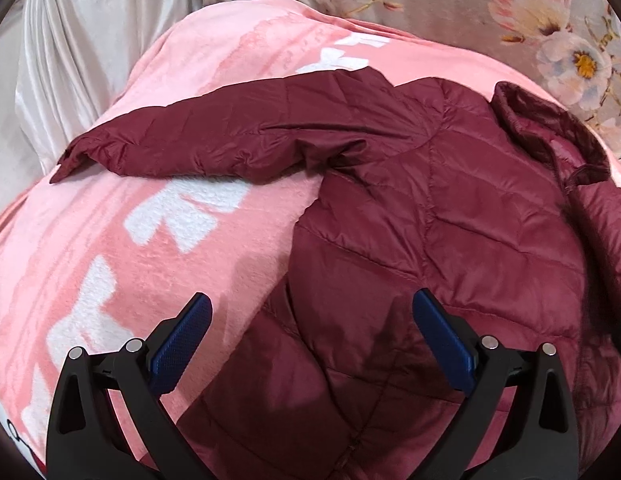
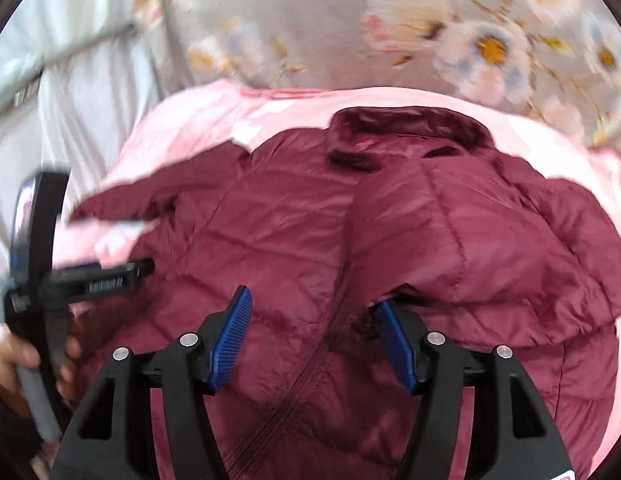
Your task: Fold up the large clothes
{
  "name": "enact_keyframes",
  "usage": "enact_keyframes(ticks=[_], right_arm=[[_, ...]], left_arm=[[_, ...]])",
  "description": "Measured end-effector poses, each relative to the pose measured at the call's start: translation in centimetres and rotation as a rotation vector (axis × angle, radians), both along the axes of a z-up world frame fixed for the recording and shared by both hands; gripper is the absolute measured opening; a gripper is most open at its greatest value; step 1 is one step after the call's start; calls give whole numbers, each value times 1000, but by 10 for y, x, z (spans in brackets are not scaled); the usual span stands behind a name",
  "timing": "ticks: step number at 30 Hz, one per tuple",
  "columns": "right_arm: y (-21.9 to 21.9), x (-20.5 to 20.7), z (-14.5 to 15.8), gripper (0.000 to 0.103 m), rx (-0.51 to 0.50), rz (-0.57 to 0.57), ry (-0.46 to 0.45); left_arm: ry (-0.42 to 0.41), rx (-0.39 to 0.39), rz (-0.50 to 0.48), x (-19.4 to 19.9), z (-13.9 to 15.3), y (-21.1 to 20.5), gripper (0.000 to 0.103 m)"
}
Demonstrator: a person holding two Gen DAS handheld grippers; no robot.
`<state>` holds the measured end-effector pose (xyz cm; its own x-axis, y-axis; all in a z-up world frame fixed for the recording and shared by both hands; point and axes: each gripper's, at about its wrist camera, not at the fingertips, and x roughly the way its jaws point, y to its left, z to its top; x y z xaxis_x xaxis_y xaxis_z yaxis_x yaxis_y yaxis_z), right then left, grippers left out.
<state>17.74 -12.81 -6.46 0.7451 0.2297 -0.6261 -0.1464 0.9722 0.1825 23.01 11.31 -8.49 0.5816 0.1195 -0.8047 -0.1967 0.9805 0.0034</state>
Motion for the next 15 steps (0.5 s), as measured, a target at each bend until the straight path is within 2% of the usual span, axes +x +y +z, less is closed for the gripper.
enact_keyframes(ticks=[3,5,7,8,9,11,13,15], right_arm=[[-28,11,3,62,102,-100,25],[-26,13,6,63,135,-121,19],[7,13,18,63,37,9,-3],[33,11,21,63,-64,98,-18],[54,8,19,58,-136,157,-19],[69,4,15,56,-187,183,-20],[57,2,17,56,-146,116,-24],[26,-3,25,57,-42,0,-37]], left_arm=[[-13,-20,-4,-3,6,1,98],[-27,-25,3,-5,11,4,98],[-37,-21,26,-8,16,10,98],[-42,-19,42,-9,18,16,98],[-47,-20,63,-10,20,22,98],[-49,-23,88,-11,21,34,98],[-48,-26,109,-14,22,46,98],[-52,-19,119,-17,23,54,98]])
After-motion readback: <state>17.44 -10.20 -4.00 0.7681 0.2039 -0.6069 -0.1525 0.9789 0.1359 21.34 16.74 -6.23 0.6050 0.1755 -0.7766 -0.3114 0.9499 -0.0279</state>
